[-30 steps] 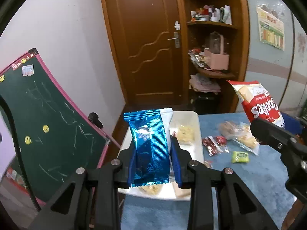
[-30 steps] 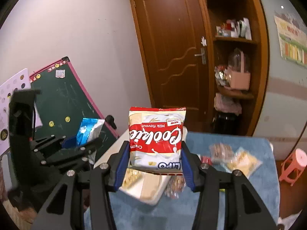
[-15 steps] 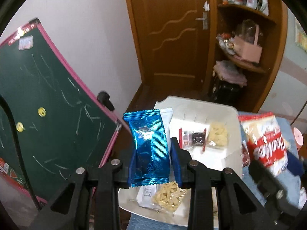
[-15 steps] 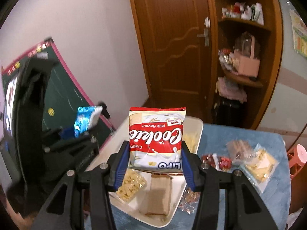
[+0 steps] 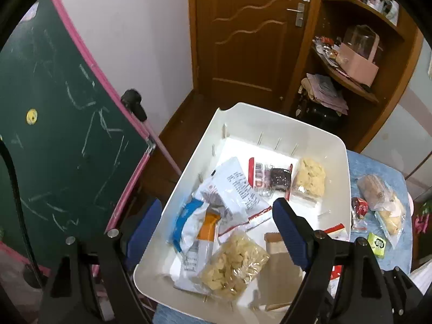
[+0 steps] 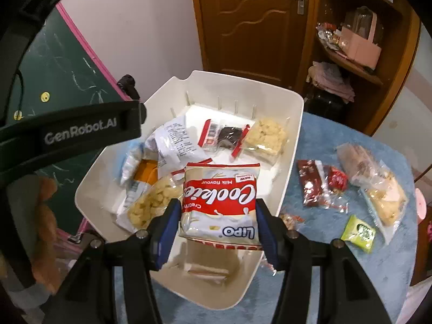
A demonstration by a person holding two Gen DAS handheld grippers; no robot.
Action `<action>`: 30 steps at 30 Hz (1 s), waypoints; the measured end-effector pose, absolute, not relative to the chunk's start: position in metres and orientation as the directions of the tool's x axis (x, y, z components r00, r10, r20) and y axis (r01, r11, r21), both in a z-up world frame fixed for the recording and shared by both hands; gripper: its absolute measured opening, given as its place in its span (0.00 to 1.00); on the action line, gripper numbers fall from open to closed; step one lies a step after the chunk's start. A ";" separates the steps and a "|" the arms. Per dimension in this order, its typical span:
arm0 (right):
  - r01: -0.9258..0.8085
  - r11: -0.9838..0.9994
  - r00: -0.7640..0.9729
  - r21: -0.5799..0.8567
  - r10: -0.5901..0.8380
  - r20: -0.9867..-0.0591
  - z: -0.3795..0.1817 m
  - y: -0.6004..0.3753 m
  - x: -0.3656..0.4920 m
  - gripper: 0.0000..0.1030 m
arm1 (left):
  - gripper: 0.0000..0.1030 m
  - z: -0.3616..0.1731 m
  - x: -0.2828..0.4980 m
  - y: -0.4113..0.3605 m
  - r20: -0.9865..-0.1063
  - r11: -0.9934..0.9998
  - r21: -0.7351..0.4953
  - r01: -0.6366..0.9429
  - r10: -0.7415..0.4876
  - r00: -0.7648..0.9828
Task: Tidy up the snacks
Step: 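Lower the Cookies bag into the tray and open the right tool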
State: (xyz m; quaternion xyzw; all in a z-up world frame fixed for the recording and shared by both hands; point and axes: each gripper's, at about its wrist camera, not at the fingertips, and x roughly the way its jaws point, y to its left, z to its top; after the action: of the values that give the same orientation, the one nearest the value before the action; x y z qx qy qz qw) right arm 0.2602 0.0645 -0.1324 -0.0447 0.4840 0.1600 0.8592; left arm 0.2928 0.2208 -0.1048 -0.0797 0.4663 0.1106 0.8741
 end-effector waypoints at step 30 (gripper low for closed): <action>-0.345 0.931 0.621 0.119 0.322 -0.715 -0.068 -0.026 0.150 0.55 | 0.81 -0.018 0.160 0.106 -0.646 0.984 -0.009 -0.180 0.132 0.752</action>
State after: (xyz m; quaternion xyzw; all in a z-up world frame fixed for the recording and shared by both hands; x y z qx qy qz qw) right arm 0.1499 -0.0264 -0.0684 -0.0148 0.3939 0.1853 0.9002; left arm 0.1596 0.1064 -0.0181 -0.0355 0.3423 0.0833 0.9352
